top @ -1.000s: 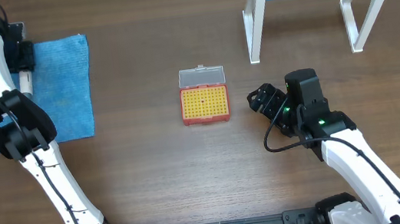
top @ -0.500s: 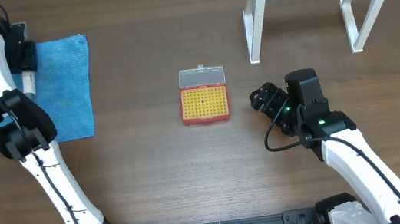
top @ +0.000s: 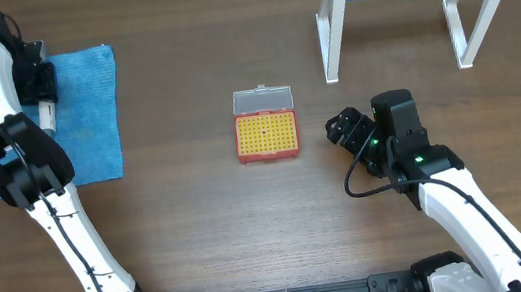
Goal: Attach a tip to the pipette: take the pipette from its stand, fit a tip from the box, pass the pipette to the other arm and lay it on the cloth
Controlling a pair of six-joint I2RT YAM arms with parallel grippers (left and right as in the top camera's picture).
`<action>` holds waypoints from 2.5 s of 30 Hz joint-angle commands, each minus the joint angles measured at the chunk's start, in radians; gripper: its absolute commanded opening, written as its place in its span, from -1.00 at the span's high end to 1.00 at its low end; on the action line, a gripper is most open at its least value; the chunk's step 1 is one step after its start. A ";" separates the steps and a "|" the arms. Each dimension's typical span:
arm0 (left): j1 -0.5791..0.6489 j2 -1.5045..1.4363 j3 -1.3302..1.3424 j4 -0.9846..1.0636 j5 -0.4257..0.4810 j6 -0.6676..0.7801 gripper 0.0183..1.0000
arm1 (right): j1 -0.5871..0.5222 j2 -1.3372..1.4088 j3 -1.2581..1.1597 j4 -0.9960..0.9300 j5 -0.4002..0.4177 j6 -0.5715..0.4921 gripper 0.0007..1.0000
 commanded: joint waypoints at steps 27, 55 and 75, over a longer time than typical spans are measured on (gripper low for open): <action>-0.301 -0.412 0.305 -0.395 0.163 -0.162 -0.85 | 0.008 0.002 0.005 0.238 0.234 -0.395 -0.81; -0.594 -2.029 -1.120 -0.272 0.007 -0.943 -0.86 | 0.008 -1.033 -0.007 -0.481 0.510 -0.955 -0.81; -0.594 -2.173 -1.264 -0.171 0.007 -1.085 -0.86 | 0.008 -1.042 -0.008 -0.692 0.510 -0.955 -0.82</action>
